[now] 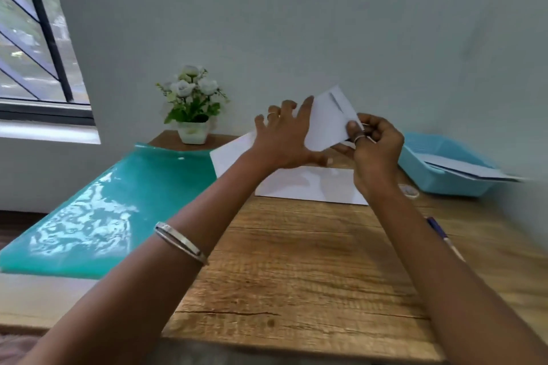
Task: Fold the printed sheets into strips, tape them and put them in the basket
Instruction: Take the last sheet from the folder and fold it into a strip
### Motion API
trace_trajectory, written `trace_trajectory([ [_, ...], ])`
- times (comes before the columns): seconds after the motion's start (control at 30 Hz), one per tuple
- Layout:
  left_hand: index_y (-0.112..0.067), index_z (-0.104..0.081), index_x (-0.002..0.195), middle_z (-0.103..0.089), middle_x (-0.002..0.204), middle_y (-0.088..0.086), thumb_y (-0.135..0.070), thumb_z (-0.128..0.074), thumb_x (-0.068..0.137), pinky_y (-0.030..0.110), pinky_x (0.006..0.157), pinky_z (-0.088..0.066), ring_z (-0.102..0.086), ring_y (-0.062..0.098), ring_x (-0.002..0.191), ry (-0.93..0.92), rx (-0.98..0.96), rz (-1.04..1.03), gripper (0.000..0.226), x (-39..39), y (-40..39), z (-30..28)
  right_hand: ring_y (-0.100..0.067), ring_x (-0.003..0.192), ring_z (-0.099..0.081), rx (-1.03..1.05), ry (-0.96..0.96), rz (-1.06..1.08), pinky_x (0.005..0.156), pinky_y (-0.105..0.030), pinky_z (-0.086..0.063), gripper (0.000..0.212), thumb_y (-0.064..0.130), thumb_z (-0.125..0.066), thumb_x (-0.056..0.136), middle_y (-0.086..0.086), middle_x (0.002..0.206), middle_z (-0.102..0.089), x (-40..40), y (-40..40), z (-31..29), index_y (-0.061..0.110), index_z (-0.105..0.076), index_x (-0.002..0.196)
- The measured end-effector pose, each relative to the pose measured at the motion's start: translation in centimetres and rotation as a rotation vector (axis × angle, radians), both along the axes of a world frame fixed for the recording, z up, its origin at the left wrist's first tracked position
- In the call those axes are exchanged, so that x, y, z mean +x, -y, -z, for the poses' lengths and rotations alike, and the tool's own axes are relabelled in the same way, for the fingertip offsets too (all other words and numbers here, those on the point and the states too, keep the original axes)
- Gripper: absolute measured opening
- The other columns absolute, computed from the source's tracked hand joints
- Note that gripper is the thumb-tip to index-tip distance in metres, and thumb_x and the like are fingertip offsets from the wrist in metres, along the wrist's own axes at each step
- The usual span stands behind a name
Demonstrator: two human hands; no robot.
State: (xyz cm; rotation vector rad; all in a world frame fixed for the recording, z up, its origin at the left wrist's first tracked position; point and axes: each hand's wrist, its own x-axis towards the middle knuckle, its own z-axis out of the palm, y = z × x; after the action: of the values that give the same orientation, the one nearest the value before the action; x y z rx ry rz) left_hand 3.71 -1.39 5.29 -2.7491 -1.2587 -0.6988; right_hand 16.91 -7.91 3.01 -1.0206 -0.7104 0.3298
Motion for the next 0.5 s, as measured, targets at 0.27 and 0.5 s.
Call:
trace_trajectory([
  [0.27, -0.015, 0.001, 0.150, -0.027, 0.140, 0.013, -0.065, -0.067, 0.065, 0.066, 0.107, -0.012, -0.027, 0.035, 0.130, -0.138, 0.257, -0.057, 0.119, -0.7, -2.4, 3.4, -0.015, 0.086, -0.065, -0.362, 0.416, 0.065, 0.070, -0.033, -0.060, 0.032, 0.018, -0.076, 0.079, -0.002, 0.093, -0.063, 1.5, -0.8, 1.3, 0.015, -0.062, 0.108],
  [0.5, -0.018, -0.016, 0.146, -0.030, 0.136, 0.008, -0.064, -0.068, 0.060, 0.066, 0.107, -0.005, -0.030, 0.030, 0.128, -0.235, 0.404, 0.020, 0.111, -1.3, -2.9, 4.0, -0.015, 0.071, -0.064, -0.515, 0.584, 0.064, 0.069, -0.032, -0.056, 0.035, 0.028, -0.081, 0.073, 0.000, 0.076, -0.066, 2.2, -0.8, 1.6, 0.015, -0.066, 0.102],
])
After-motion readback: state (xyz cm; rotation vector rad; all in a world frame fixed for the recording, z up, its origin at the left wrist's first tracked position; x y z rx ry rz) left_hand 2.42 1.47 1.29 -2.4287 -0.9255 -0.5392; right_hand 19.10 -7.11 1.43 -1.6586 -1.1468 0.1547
